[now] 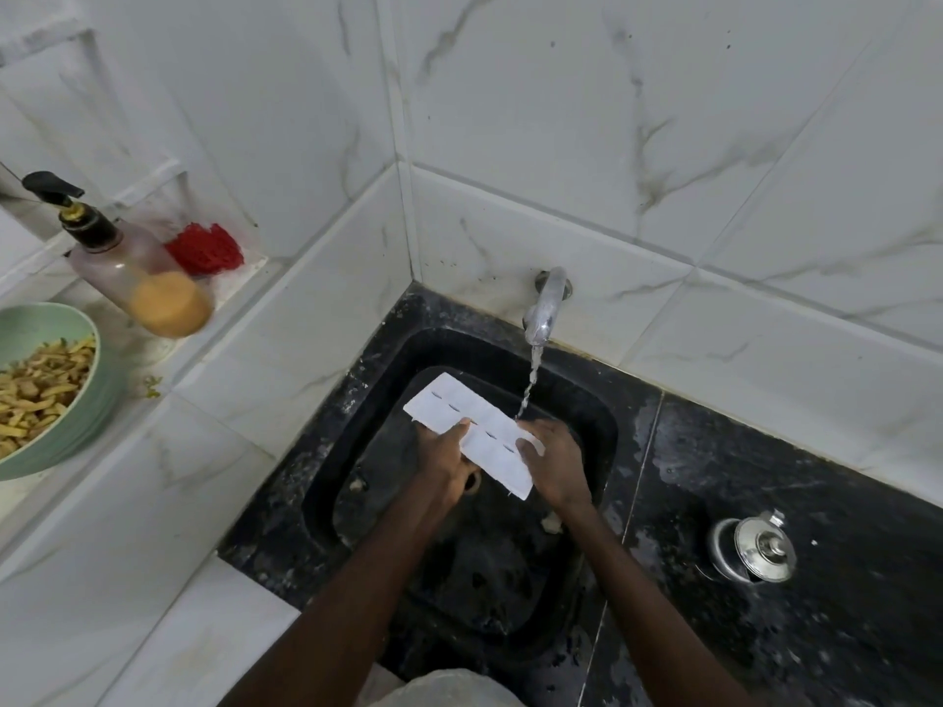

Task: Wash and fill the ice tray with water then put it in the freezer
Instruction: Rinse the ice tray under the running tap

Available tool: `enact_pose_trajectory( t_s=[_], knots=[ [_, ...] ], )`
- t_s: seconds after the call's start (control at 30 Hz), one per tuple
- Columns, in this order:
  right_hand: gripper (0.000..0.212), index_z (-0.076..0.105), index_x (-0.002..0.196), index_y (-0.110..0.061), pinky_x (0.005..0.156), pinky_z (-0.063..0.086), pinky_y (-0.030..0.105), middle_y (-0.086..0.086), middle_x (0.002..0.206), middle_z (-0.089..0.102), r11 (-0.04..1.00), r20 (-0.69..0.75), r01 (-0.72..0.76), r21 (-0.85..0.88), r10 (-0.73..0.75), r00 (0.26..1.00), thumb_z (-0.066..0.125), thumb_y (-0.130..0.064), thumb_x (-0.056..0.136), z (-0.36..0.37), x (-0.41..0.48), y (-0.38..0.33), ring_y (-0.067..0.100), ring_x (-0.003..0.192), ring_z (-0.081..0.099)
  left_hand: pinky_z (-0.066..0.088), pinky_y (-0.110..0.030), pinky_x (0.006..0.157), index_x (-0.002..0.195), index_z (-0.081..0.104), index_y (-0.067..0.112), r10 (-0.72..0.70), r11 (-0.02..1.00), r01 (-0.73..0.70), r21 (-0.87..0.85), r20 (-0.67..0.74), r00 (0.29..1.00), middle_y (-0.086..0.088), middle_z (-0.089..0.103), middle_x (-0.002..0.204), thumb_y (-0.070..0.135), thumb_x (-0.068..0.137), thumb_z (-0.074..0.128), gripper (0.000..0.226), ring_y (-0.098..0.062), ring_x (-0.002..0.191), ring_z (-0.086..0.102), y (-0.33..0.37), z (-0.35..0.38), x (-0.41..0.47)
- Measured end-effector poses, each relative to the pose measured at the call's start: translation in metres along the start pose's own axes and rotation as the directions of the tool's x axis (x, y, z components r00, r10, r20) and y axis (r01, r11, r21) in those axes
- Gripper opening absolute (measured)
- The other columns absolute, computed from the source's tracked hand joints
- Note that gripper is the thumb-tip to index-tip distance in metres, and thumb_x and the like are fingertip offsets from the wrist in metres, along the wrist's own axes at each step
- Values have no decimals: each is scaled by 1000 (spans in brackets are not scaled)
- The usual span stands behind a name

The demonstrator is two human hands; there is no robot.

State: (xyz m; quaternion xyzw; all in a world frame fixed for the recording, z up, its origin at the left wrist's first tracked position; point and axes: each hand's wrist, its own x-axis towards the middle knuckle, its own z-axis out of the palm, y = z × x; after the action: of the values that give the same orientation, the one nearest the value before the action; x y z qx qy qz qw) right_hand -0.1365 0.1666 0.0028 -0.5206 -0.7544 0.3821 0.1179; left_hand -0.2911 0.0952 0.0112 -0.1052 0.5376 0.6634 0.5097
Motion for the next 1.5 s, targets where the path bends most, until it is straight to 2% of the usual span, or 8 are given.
enact_pose_trajectory(
  t_s=[0.3, 0.4, 0.63, 0.77, 0.93, 1.1, 1.27, 1.5],
  knots=[
    [49, 66, 136, -34, 121, 14, 60, 1, 170, 17, 937, 140, 150, -315, -110, 984, 39, -60, 104, -11, 0, -6, 26, 155, 11, 63, -49, 83, 143, 52, 6, 22, 982, -34, -185, -69, 997, -18, 64, 137, 1, 98, 63, 47, -39, 118, 66, -21, 10, 3],
    [38, 71, 125, -40, 120, 15, 56, 1, 167, 24, 888, 76, 220, -404, -207, 975, 42, -56, 105, -22, 2, 5, 25, 154, 16, 55, -59, 97, 141, 53, 7, 42, 977, -60, -205, -91, 995, -17, 64, 137, 0, 95, 67, 48, -39, 119, 66, -27, 5, 7],
    [54, 64, 135, -37, 121, 13, 57, 2, 170, 15, 891, 134, 212, -402, -172, 976, 36, -67, 101, -22, 6, -3, 27, 155, 10, 59, -55, 92, 141, 54, 8, 81, 977, -91, -193, -58, 995, -15, 66, 134, 1, 97, 65, 46, -38, 119, 67, -29, 16, 5],
    [42, 70, 122, -41, 120, 17, 56, 2, 166, 25, 871, 36, 221, -438, -229, 973, 37, -59, 103, -30, 7, 1, 26, 153, 19, 65, -40, 71, 139, 54, 10, 73, 983, -84, -161, -72, 995, -13, 66, 132, 4, 96, 67, 45, -36, 115, 68, -20, 10, 4],
    [62, 59, 140, -32, 121, 15, 60, 5, 170, 14, 910, 134, 172, -377, -129, 982, 34, -72, 99, -18, 5, -11, 28, 155, 11, 63, -49, 81, 139, 55, 10, 79, 974, -79, -210, -7, 997, -15, 67, 131, 0, 98, 63, 43, -36, 116, 68, -24, 12, 3],
    [45, 65, 133, -33, 116, 25, 56, 3, 164, 25, 940, 41, 189, -286, -185, 982, 45, -60, 102, -26, -2, -2, 26, 149, 23, 54, -60, 99, 142, 52, 10, 87, 978, -116, -173, -165, 982, -13, 65, 136, 5, 96, 67, 49, -34, 115, 69, -20, -4, 14],
    [38, 66, 129, -29, 112, 36, 60, 6, 160, 29, 953, 8, 79, -291, -81, 997, 54, -52, 101, -19, 1, 10, 33, 144, 30, 57, -55, 96, 141, 53, 14, 150, 971, -197, -134, -295, 944, -10, 66, 136, 9, 98, 66, 45, -30, 112, 70, -25, -3, 18],
    [47, 58, 142, -37, 118, 24, 64, 2, 168, 17, 956, 135, 45, -291, -5, 991, 42, -59, 103, -4, 2, 11, 32, 151, 18, 61, -51, 84, 139, 53, 10, 102, 977, -148, -153, -269, 958, -10, 67, 129, 4, 96, 68, 46, -33, 110, 69, -23, 12, 1]
  ],
)
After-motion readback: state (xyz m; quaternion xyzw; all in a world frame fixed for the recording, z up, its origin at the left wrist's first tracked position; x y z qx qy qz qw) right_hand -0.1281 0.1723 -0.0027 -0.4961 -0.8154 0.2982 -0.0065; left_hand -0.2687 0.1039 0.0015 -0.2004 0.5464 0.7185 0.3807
